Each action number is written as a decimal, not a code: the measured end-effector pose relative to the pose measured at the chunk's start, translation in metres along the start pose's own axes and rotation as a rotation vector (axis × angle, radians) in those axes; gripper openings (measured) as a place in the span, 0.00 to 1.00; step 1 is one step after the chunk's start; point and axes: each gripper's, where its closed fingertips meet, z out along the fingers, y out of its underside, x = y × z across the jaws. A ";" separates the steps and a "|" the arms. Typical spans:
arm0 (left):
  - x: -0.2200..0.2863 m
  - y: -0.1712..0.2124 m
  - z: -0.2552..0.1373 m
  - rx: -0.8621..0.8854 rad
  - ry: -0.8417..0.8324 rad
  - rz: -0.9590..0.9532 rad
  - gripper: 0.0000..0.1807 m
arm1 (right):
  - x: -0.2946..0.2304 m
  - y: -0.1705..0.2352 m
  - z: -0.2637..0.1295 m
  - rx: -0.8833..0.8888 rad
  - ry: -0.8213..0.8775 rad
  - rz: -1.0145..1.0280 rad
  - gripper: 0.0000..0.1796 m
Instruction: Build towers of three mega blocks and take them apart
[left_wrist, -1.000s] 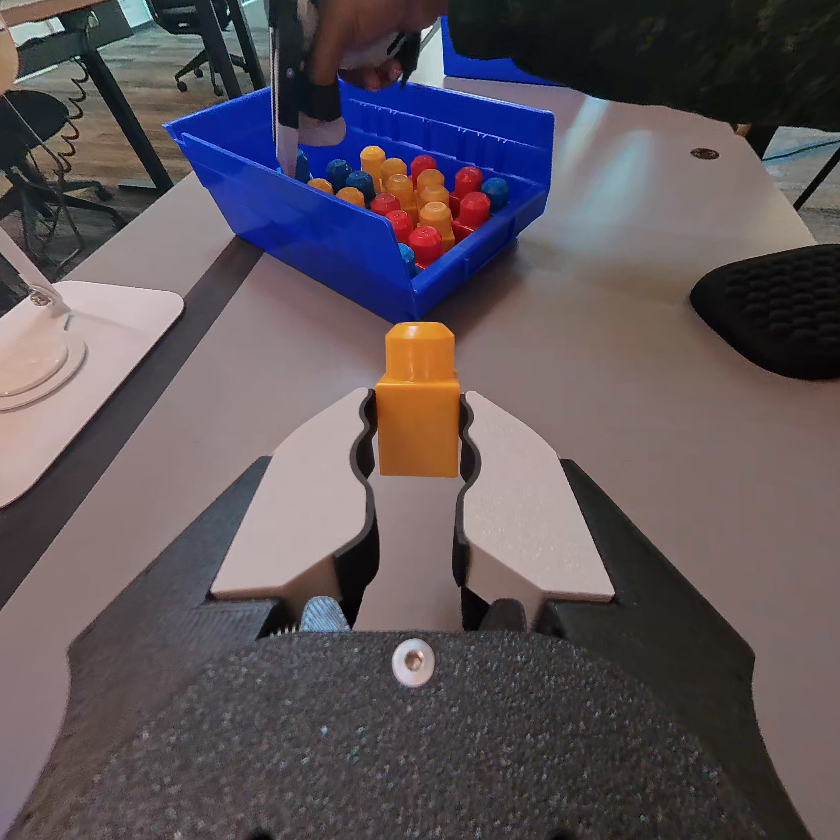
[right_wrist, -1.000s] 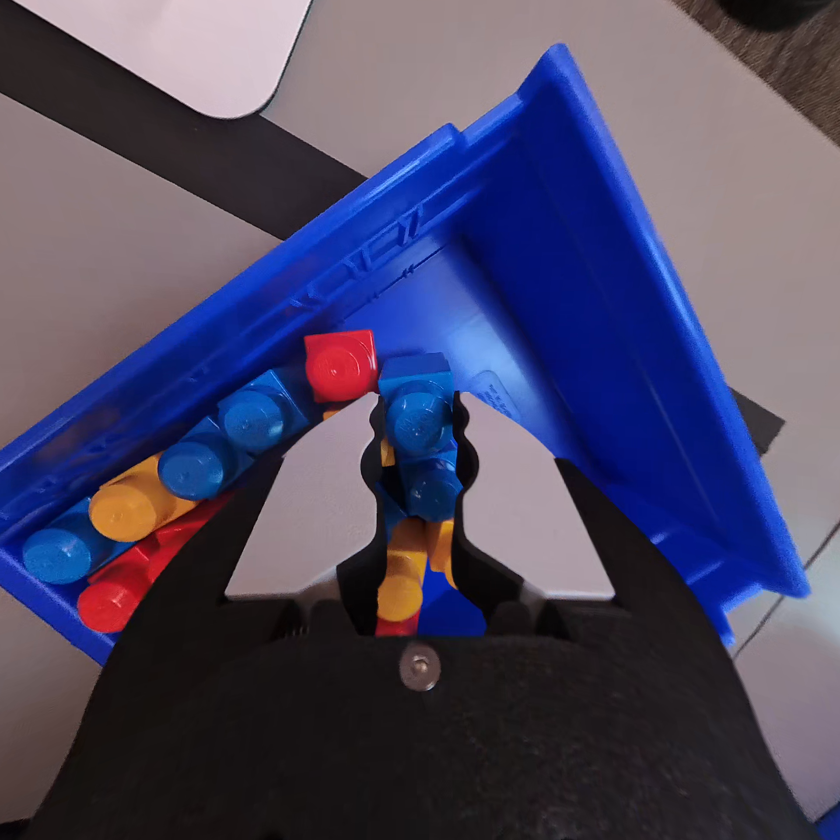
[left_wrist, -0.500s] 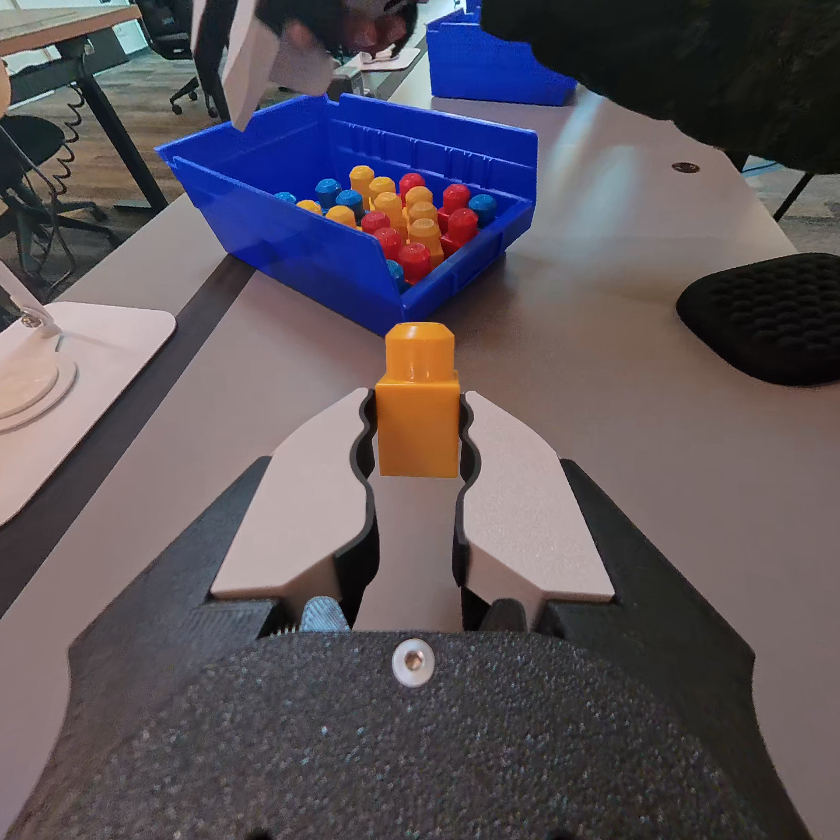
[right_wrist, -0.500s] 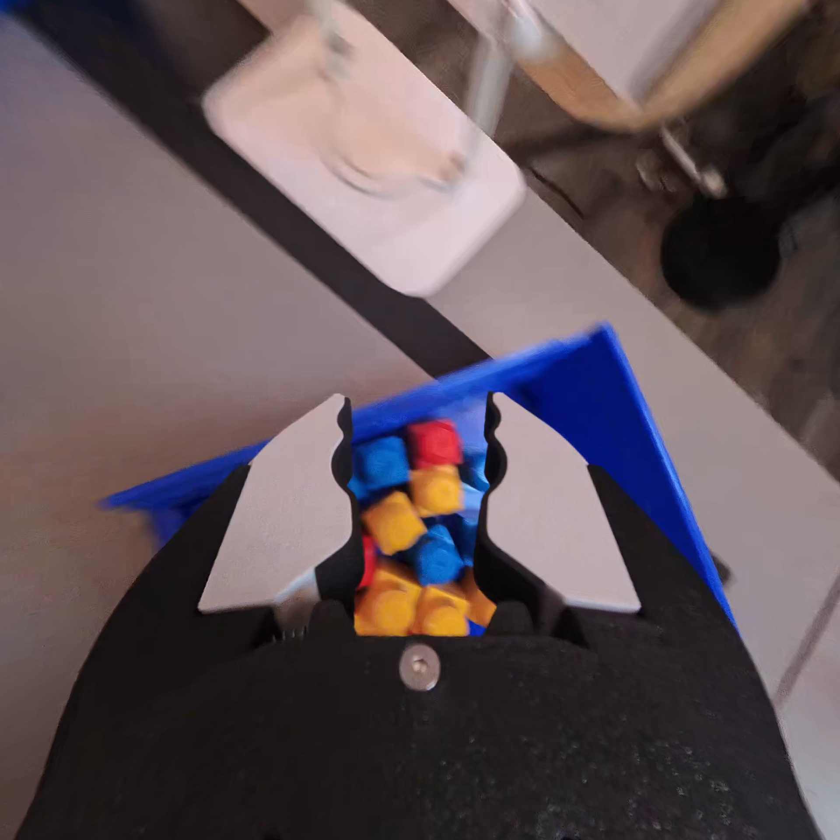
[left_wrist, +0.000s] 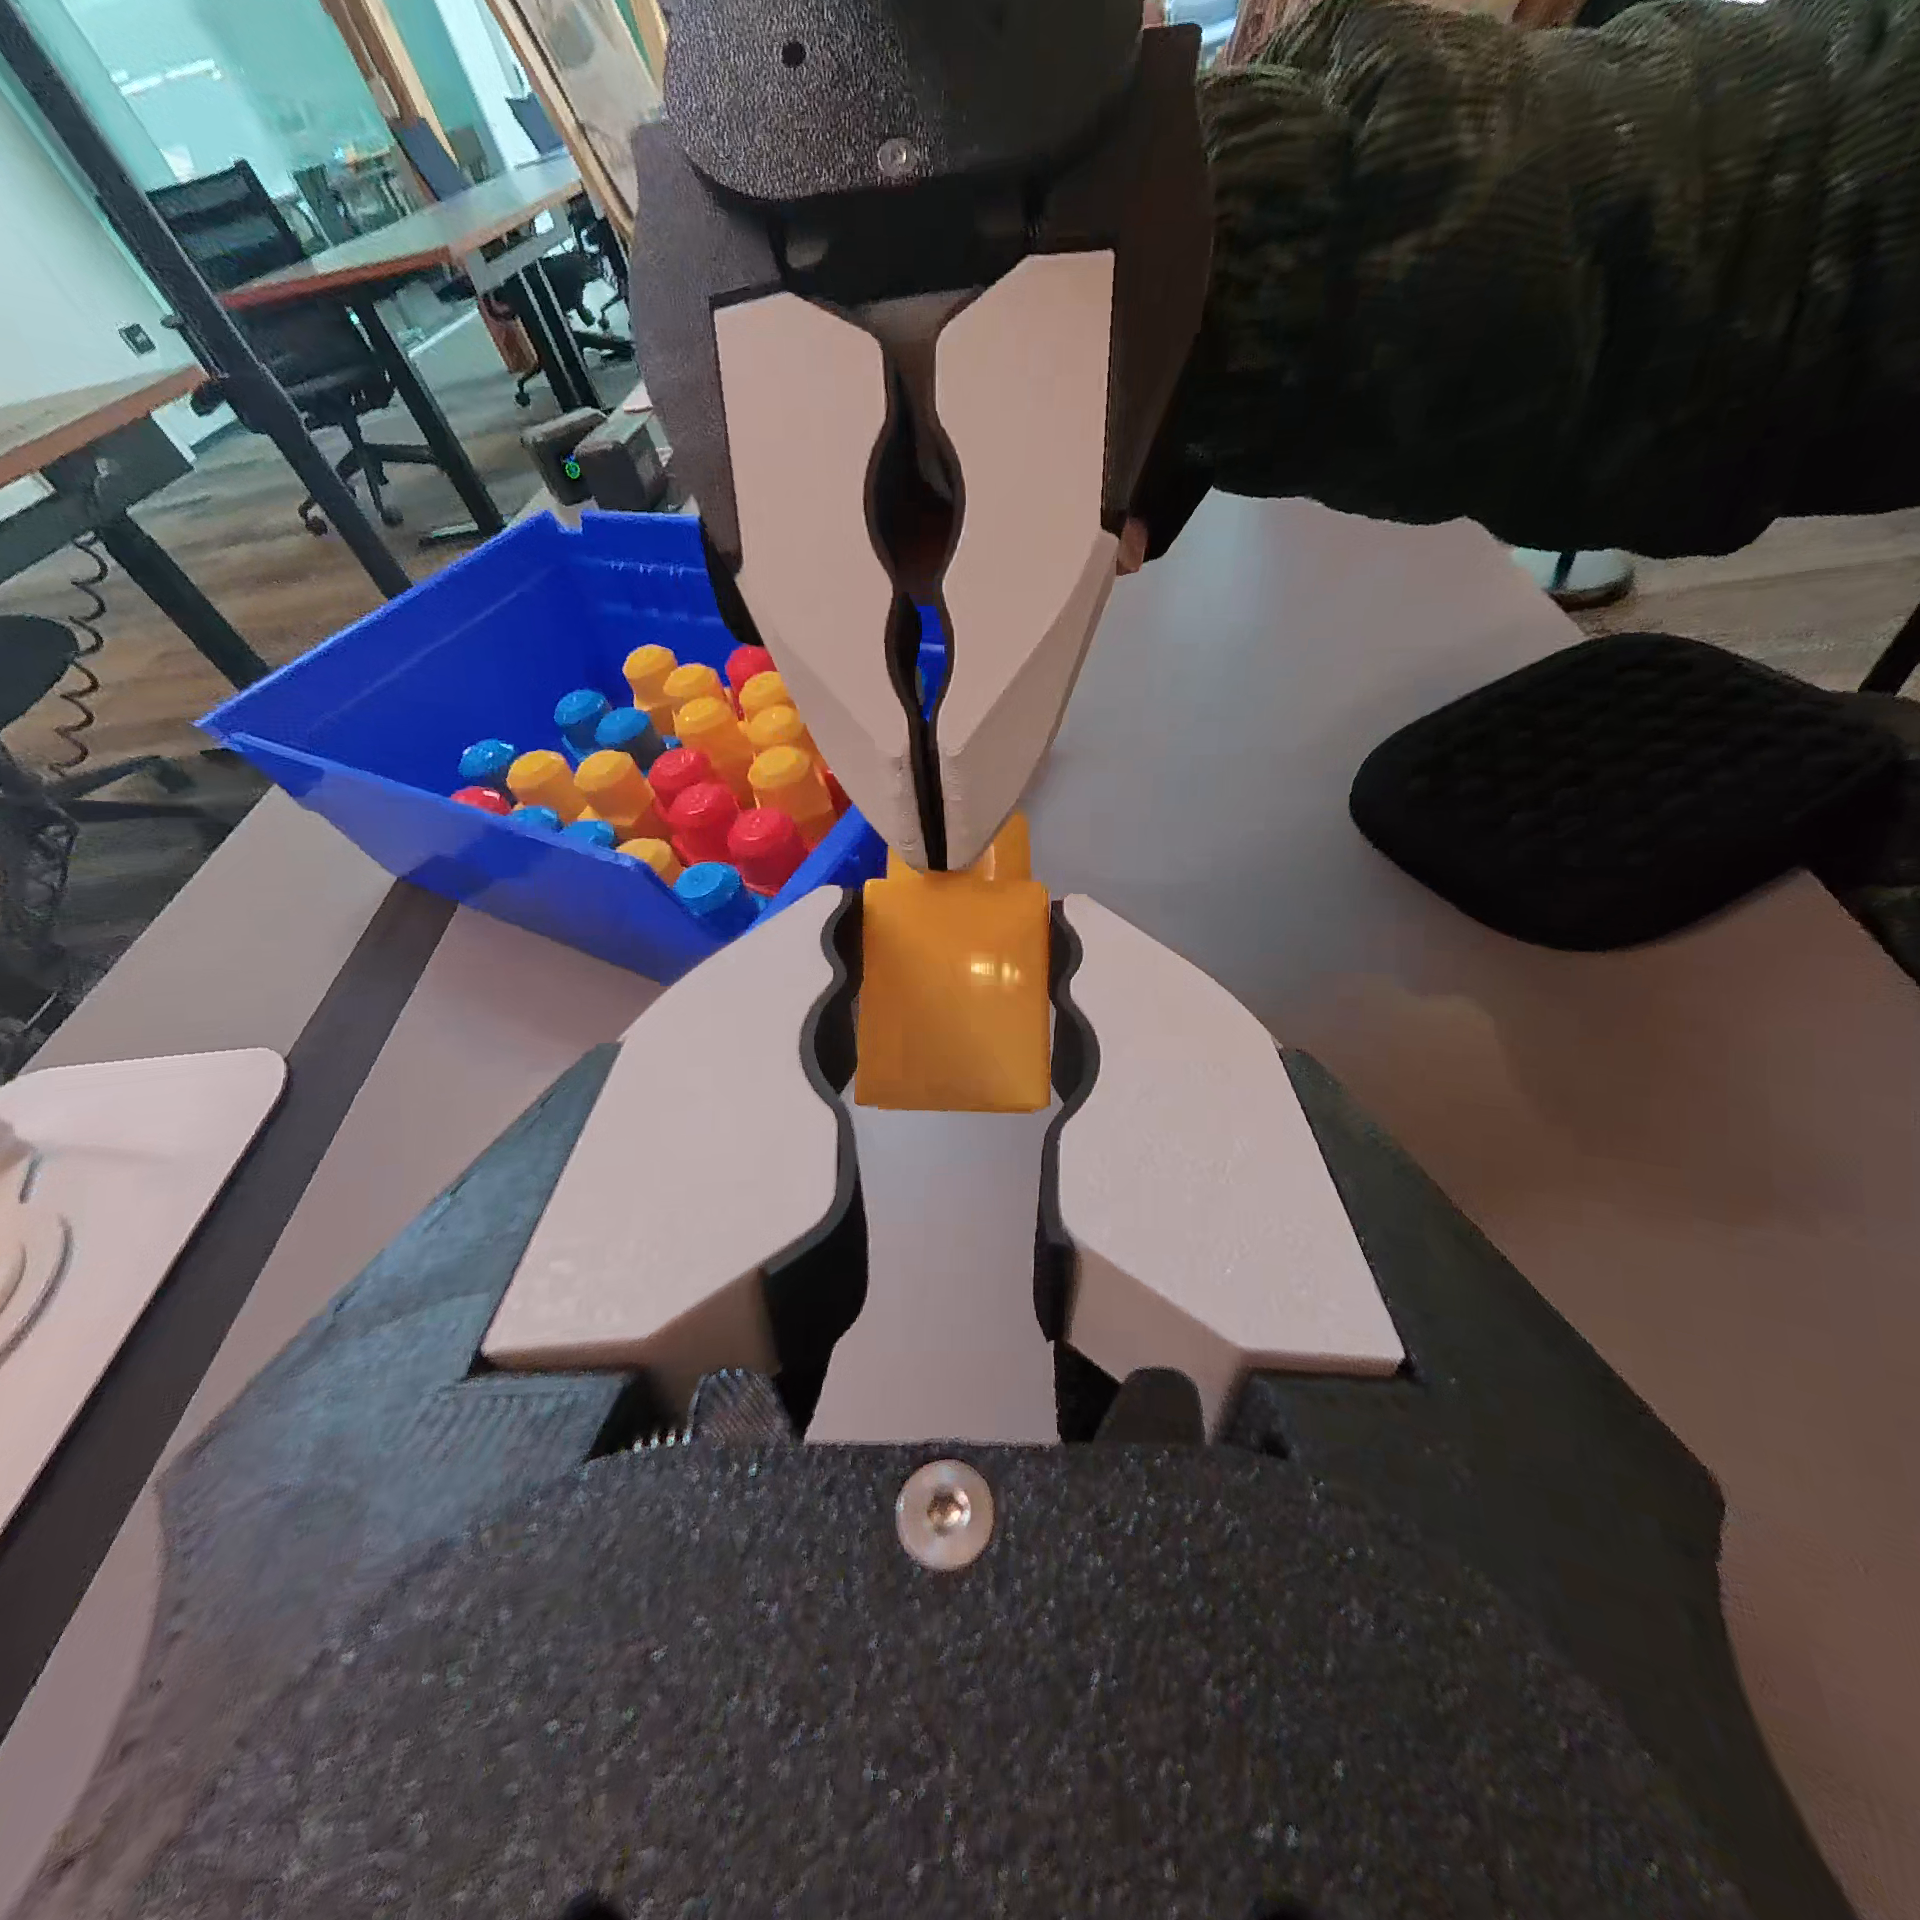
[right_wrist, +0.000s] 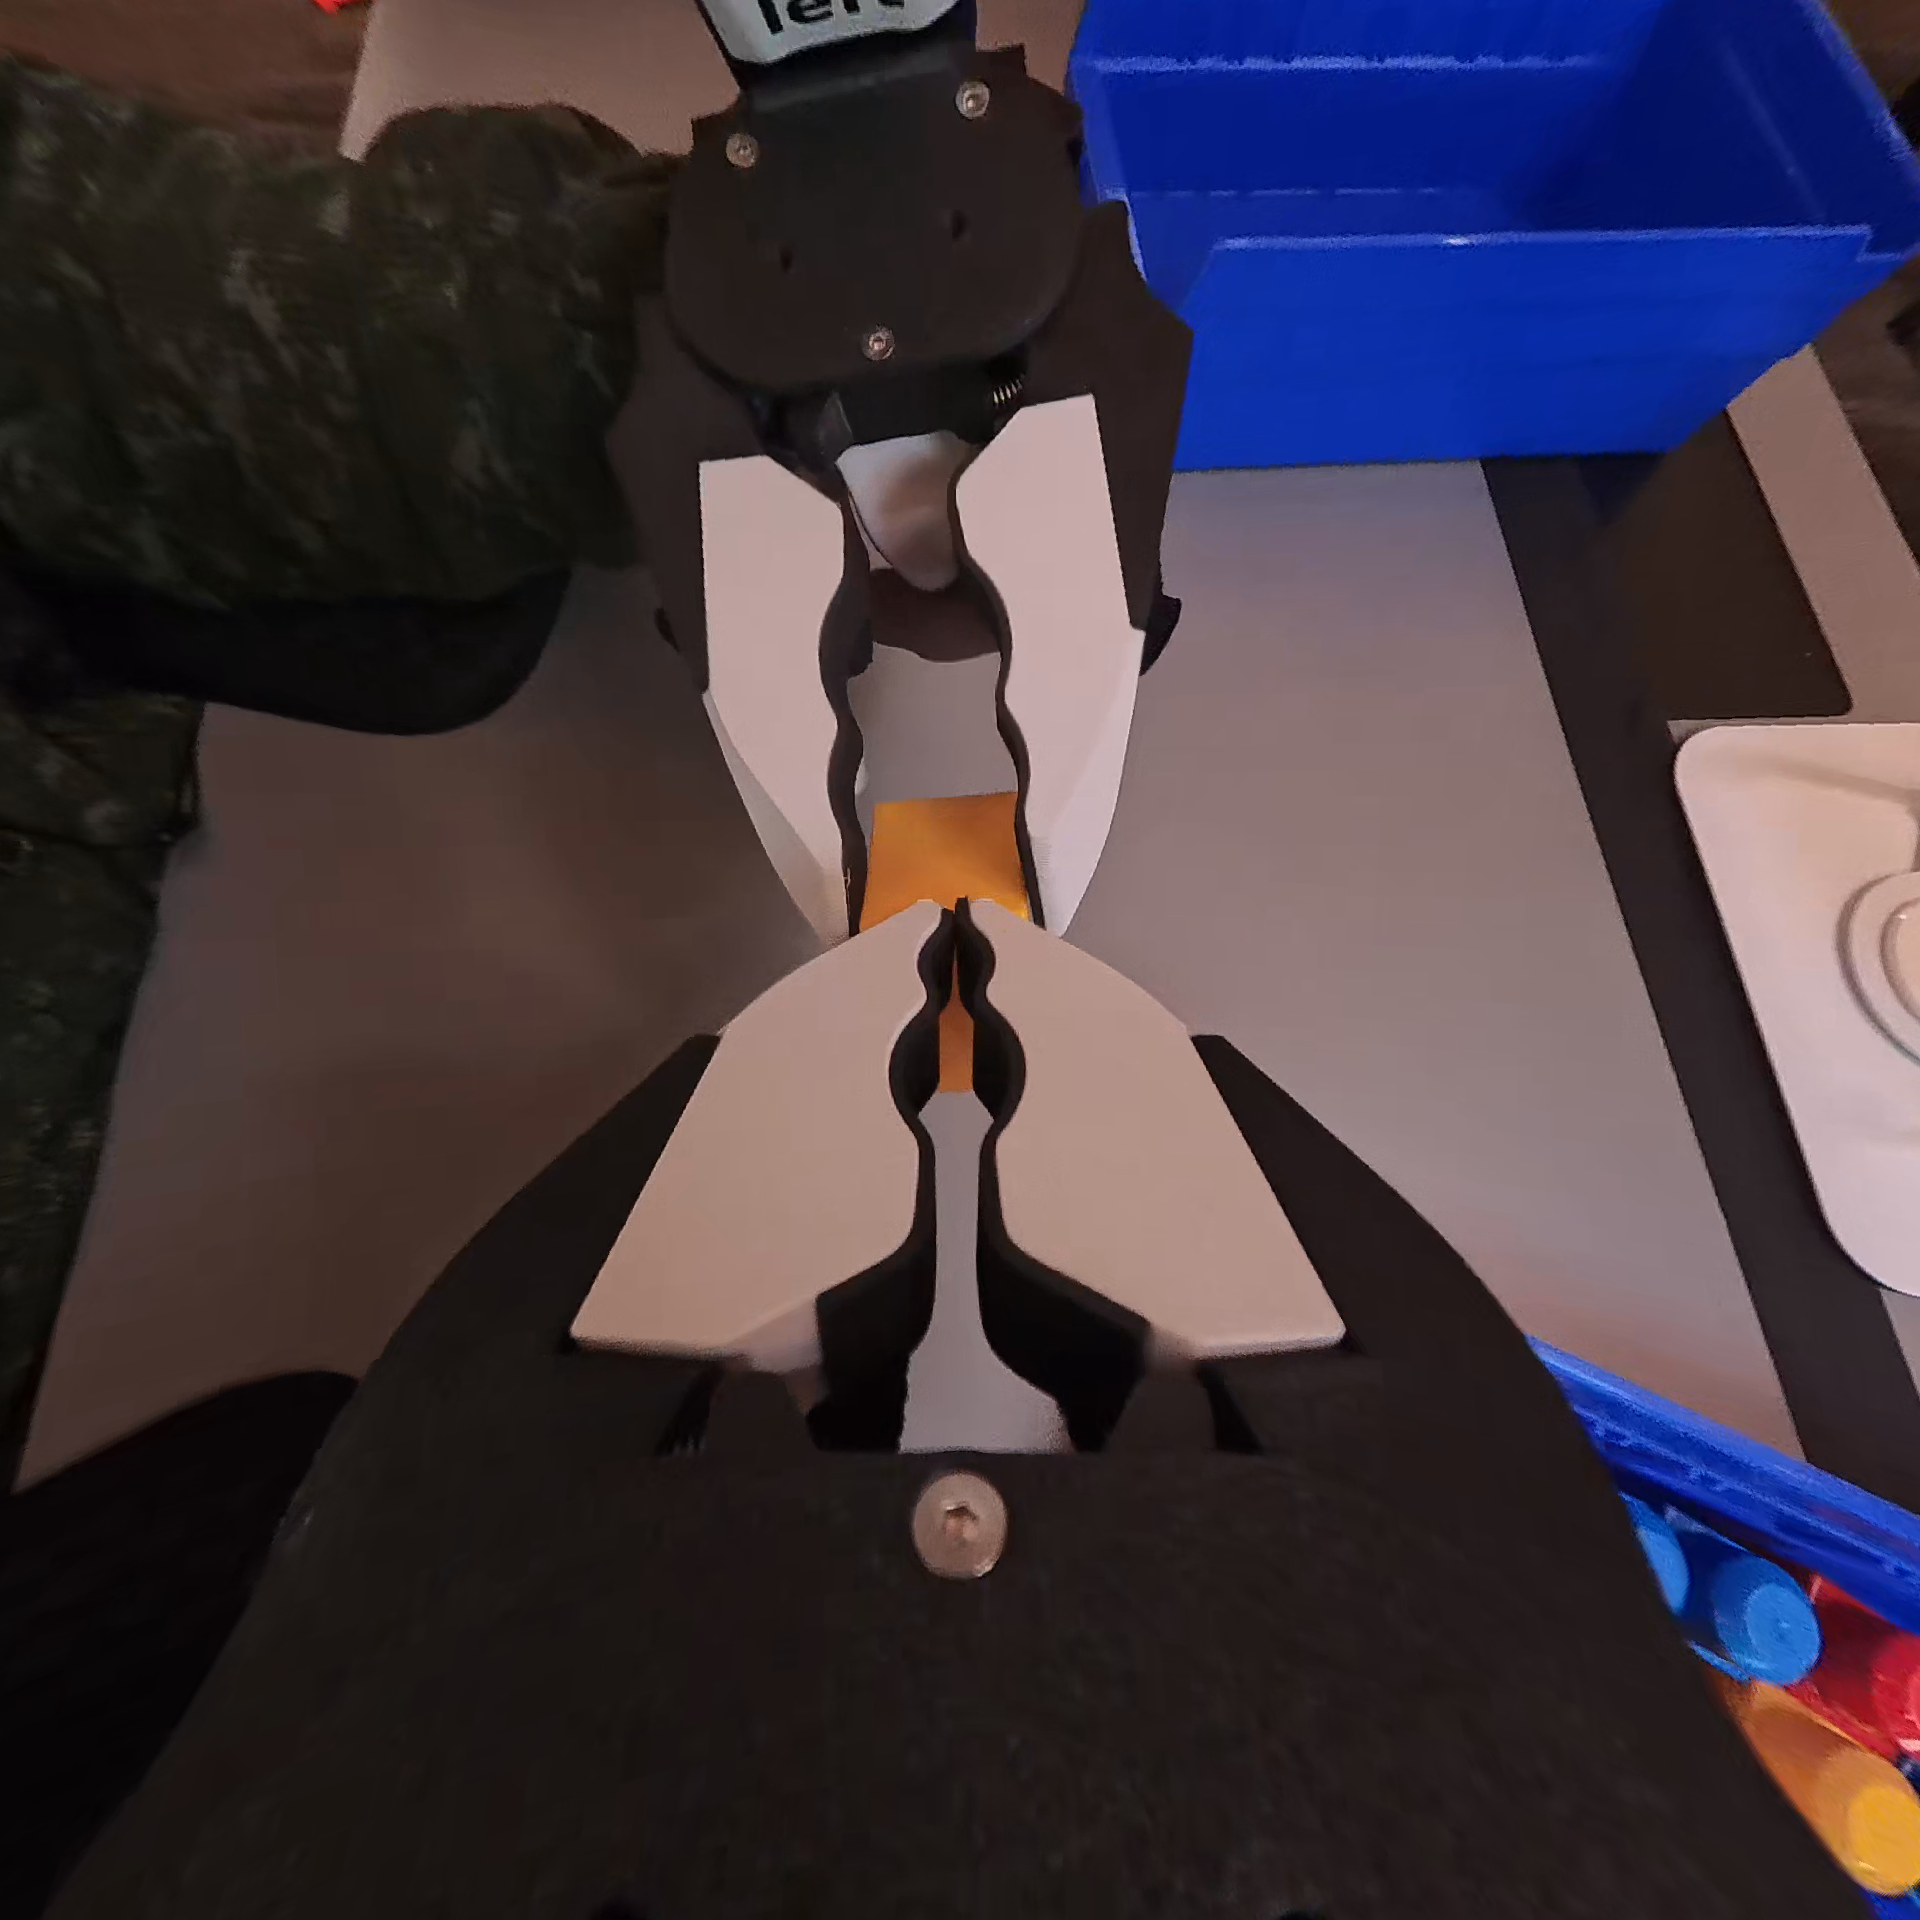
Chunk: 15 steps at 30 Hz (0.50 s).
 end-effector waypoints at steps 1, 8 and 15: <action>0.000 -0.001 0.000 -0.001 -0.001 0.004 0.19 | -0.001 -0.001 -0.004 0.010 0.000 0.006 0.00; -0.004 0.001 -0.001 0.003 -0.017 -0.003 0.19 | 0.005 -0.001 -0.015 0.020 0.043 0.038 0.25; -0.003 -0.004 -0.006 0.045 -0.005 -0.010 0.19 | 0.001 0.006 0.001 -0.032 0.038 -0.012 0.14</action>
